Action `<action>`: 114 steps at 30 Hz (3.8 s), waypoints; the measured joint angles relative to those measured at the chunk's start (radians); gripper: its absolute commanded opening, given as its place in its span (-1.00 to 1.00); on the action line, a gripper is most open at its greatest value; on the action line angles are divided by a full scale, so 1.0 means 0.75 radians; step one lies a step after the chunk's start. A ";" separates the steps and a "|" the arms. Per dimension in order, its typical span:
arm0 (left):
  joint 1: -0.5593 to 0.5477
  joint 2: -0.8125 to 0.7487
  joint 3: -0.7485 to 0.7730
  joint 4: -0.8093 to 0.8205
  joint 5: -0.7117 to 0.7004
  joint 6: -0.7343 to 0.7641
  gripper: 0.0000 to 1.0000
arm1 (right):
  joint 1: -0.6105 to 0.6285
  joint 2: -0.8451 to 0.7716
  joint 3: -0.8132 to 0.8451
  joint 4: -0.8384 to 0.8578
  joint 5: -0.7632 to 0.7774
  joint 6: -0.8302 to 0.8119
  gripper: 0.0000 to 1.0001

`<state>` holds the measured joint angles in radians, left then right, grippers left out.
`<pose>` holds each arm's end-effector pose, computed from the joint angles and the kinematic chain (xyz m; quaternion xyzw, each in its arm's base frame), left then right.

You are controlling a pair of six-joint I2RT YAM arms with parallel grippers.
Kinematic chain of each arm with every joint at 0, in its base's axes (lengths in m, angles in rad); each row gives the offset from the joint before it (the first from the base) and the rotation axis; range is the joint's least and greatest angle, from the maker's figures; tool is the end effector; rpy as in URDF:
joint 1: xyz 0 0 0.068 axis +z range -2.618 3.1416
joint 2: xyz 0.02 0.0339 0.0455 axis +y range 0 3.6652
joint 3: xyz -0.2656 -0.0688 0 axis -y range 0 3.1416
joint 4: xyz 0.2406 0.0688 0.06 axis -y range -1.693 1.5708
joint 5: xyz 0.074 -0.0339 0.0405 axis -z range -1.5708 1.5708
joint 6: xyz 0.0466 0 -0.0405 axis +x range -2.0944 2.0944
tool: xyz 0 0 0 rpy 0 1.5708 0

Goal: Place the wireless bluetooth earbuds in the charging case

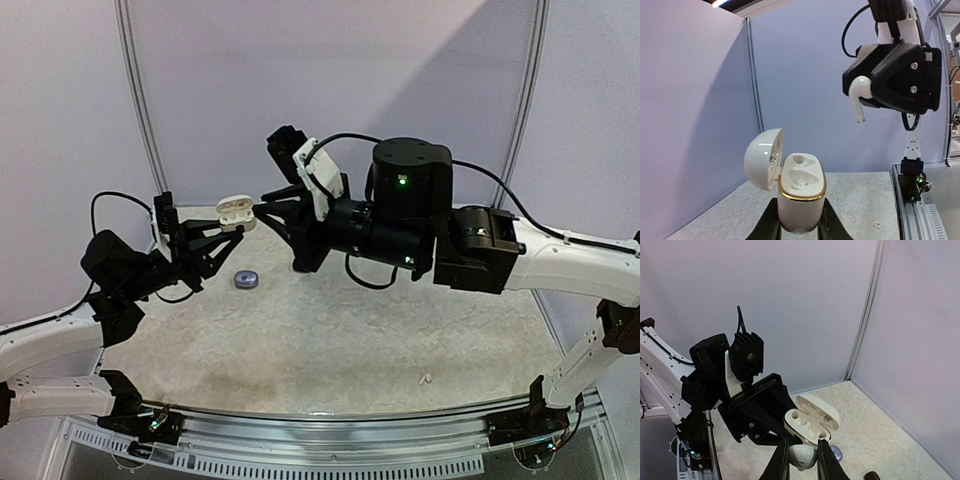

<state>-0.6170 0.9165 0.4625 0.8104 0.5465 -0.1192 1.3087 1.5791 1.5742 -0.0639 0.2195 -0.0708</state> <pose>0.1553 -0.1398 0.3124 0.3501 0.4779 -0.4282 0.6824 0.1089 0.3666 0.4297 -0.4047 0.6081 0.3283 0.5989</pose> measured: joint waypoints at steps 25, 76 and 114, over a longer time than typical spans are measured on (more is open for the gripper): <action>-0.018 -0.030 -0.001 -0.005 0.015 -0.037 -1.00 | -0.001 0.141 0.022 0.272 0.041 -0.440 -1.00; -0.018 -0.017 -0.001 -0.022 0.028 -0.067 -1.00 | -0.016 0.172 0.011 0.212 0.090 -0.506 -0.68; -0.018 -0.017 -0.003 -0.031 0.028 -0.097 -1.00 | -0.012 0.234 0.124 0.104 0.174 -0.498 -0.45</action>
<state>-0.6304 0.9035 0.4606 0.7872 0.5674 -0.1921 1.2995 1.7546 1.6669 0.0139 0.3500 -0.4442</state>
